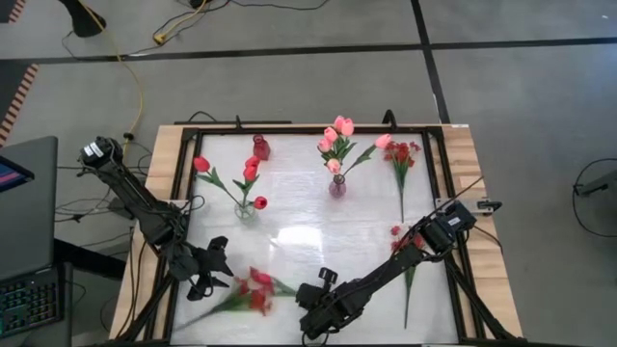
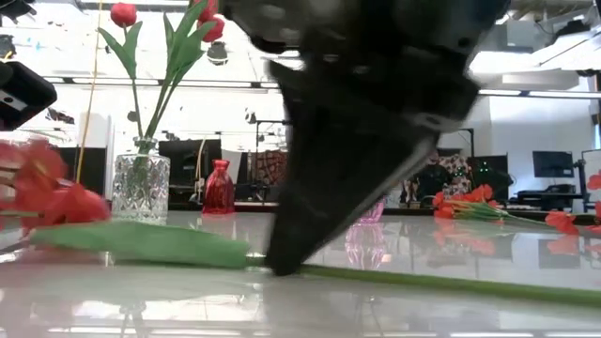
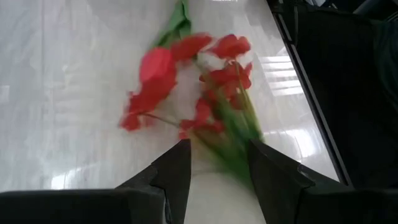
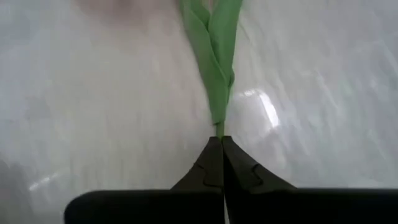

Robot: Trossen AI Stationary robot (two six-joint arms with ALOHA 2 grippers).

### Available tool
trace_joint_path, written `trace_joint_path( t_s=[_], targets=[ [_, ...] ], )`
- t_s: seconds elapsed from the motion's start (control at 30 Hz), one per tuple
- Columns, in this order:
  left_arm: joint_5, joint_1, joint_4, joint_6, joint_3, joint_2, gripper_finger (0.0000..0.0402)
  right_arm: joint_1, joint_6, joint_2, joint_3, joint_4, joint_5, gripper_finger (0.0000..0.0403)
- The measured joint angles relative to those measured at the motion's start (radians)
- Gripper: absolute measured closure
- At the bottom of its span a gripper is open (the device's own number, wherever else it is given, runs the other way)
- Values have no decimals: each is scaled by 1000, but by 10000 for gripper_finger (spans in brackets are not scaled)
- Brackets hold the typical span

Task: Sort flowers into vase by color
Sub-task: Put the red tulip into the transparent vase

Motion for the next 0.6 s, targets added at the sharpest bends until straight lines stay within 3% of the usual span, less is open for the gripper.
trace_joint_path(
  t_s=[0.17, 0.33, 0.47, 0.6],
  targets=[
    [0, 0, 51, 49, 0, 0, 258, 7, 18, -72, -8, -193, 106, 381],
    [-40, 0, 95, 115, 0, 0, 258, 24, 190, -195, -77, -389, 298, 386],
    [-115, 0, 146, 166, 0, 0, 258, 30, 273, -296, -206, -342, 427, 386],
    [-152, 0, 284, 258, 0, 9, 258, 35, 261, -412, -371, -146, 518, 386]
  ],
)
